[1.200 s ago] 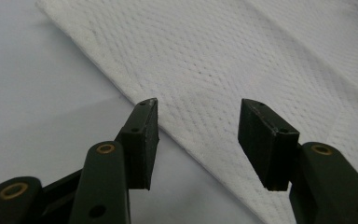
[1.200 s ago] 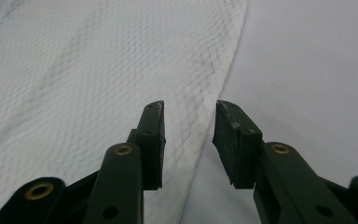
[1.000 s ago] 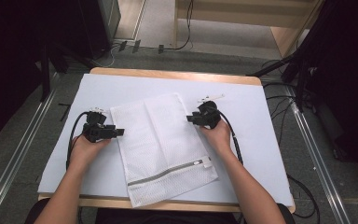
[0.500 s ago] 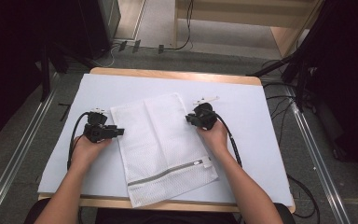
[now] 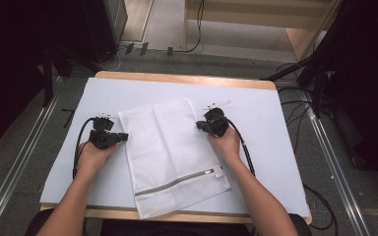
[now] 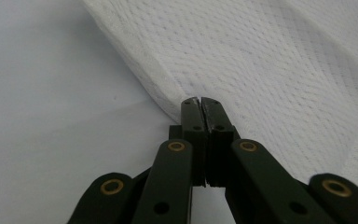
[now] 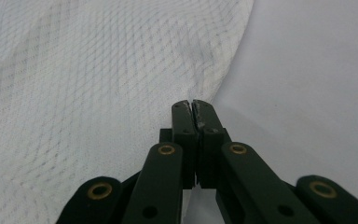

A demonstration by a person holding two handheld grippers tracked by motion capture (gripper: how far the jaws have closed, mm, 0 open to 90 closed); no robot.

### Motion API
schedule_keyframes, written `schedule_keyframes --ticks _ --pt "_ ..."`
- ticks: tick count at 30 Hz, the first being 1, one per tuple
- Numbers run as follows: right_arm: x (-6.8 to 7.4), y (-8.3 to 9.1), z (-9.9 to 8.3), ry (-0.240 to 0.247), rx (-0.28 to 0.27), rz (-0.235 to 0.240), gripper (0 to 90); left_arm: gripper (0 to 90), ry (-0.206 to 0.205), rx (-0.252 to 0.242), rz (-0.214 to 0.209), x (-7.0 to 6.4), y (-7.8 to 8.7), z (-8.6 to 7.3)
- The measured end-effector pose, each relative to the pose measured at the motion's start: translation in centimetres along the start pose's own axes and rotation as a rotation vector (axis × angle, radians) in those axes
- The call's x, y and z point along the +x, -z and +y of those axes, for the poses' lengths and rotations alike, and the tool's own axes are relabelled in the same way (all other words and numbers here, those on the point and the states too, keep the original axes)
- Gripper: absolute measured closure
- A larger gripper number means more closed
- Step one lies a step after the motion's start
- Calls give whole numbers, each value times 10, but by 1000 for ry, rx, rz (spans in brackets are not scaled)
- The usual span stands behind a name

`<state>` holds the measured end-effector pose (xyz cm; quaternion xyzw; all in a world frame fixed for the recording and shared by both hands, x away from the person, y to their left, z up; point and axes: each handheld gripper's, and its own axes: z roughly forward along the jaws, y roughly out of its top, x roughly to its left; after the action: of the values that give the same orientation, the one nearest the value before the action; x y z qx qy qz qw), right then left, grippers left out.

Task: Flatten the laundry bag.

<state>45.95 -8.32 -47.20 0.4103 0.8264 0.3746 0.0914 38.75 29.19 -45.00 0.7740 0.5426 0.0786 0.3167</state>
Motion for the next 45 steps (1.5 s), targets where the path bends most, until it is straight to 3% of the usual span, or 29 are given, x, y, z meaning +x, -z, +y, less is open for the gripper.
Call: schedule_keyframes --ticks 14,31,39,45 --pt "-13 13 -6 -52 18 -26 900 900 -23 -35 -13 -6 -9 24" --pt "-23 33 -30 -111 -3 -56 900 900 -70 -19 -52 -9 -29 61" --pt "-23 38 -36 -124 -9 -56 900 900 -66 -14 -59 -7 -42 73" --pt "-26 39 -36 -116 -14 -75 900 900 -53 -25 -55 -3 -41 73"
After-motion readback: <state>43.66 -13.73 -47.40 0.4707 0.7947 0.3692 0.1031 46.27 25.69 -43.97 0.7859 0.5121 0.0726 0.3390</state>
